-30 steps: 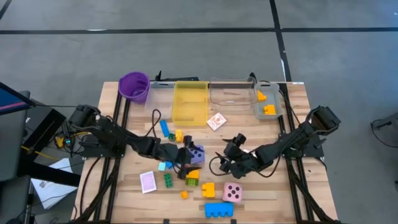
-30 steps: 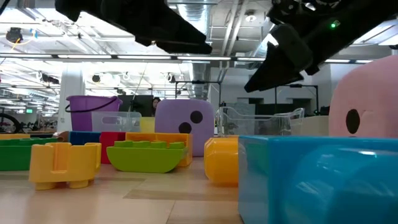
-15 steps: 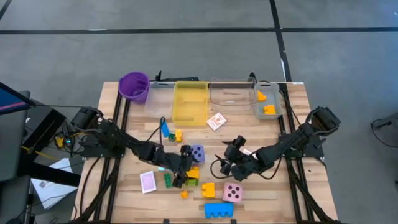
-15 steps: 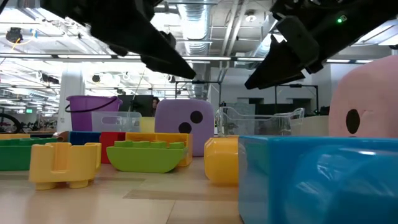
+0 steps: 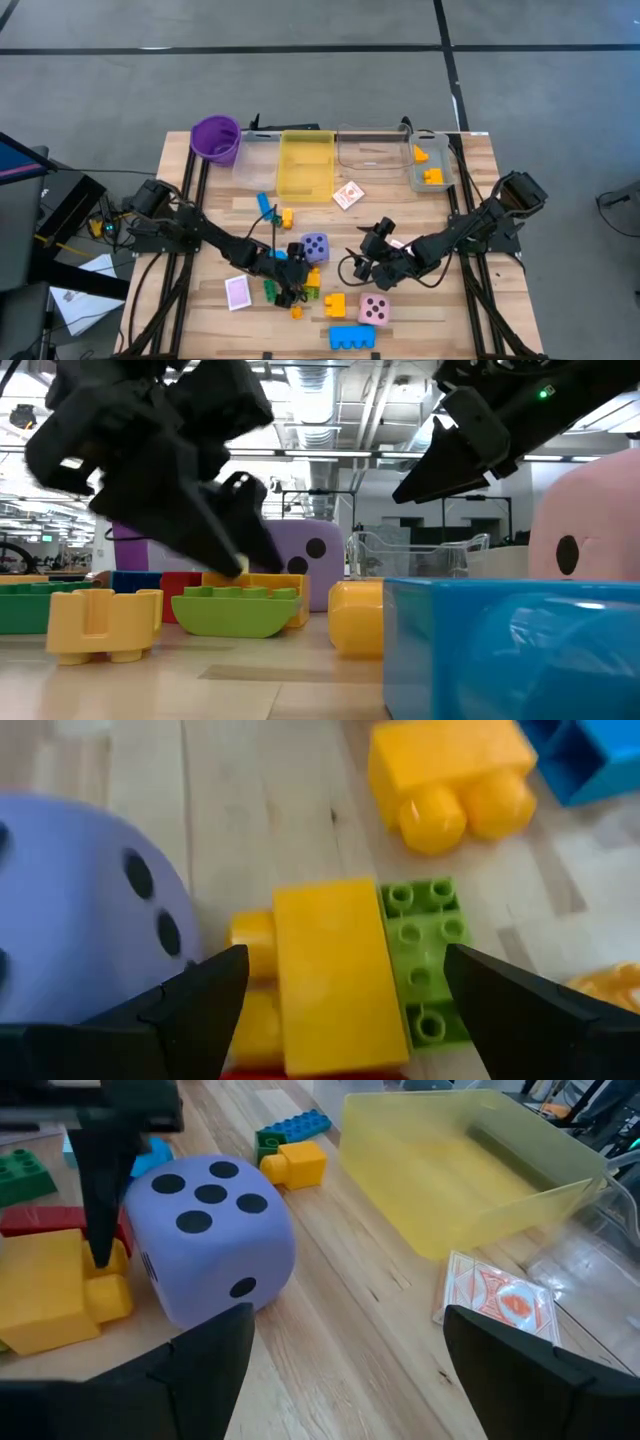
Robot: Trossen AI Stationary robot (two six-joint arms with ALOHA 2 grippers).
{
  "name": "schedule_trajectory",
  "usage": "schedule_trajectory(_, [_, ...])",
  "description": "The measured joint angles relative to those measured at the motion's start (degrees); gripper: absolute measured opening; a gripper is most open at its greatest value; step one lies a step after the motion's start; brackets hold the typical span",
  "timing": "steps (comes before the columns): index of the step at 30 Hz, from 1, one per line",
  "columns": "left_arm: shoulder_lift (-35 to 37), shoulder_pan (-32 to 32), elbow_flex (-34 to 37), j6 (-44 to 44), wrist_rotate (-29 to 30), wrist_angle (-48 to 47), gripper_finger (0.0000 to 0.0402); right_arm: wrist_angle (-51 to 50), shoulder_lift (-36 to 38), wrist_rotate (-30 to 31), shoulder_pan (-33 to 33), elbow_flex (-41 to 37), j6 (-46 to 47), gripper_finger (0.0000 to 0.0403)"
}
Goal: Pick & Place Toys
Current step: Put the large yellow game piece into the gray bin
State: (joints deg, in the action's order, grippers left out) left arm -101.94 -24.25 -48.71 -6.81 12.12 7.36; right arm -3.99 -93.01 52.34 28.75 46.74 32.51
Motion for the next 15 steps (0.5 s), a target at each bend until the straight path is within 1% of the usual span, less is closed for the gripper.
schedule_trajectory(6, [-1.3,0.2,-0.2,-2.7,0.2,-0.1,0.0328,0.0,0.0,0.0,0.0,0.0,0.0,0.0319])
schedule_trajectory(9, [-1.3,0.6,-0.2,-2.9,1.5,-1.6,0.0328,0.0,0.0,0.0,0.0,0.0,0.0,0.0319])
schedule_trajectory(15, [-1.1,1.8,-0.4,-4.0,2.1,-5.0,0.0328,0.0,0.0,0.0,0.0,0.0,0.0,0.0319])
